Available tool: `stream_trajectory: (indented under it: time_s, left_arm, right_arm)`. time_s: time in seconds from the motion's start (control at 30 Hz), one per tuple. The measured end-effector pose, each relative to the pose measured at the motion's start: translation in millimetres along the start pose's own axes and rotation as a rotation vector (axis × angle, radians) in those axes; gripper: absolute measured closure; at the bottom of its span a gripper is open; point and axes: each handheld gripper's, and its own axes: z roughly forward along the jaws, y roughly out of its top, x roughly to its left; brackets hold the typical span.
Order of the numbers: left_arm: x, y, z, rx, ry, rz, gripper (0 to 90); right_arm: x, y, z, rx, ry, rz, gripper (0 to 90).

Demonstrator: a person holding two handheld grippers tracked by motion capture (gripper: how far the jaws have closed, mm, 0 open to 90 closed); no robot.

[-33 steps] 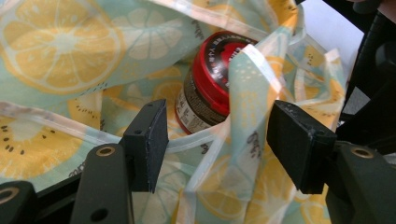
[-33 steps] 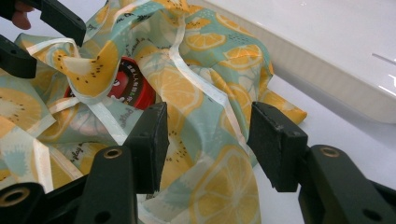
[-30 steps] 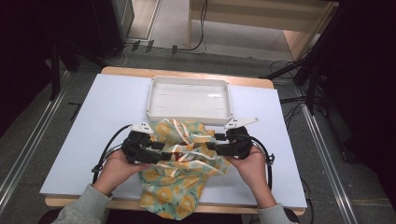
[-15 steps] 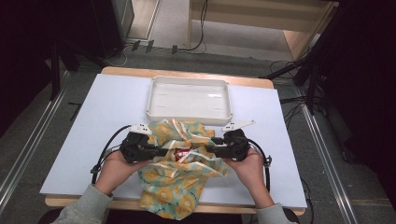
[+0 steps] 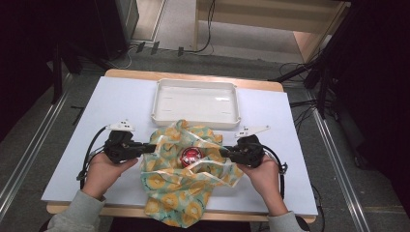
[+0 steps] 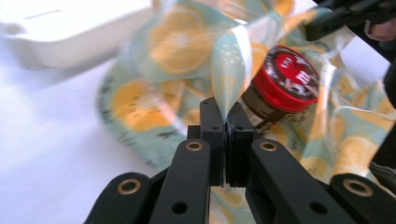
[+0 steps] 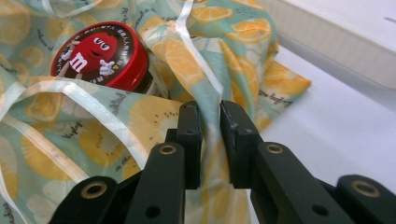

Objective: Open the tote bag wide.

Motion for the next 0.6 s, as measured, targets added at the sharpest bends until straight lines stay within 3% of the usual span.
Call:
stream_trajectory:
  time_s: [0.23,0.6]
  left_arm:
    - [15.4,-8.0,-18.2,-0.037,0.029,-0.043,89.3]
    - [29.8,-16.1,-30.6,-0.050,0.054,-0.078,89.5]
  right_arm:
    - [-7.4,-8.9,-14.3,-0.011,-0.018,0.020,85.7]
    - [-15.5,-18.9,-31.6,-0.033,-0.040,0.033,90.0]
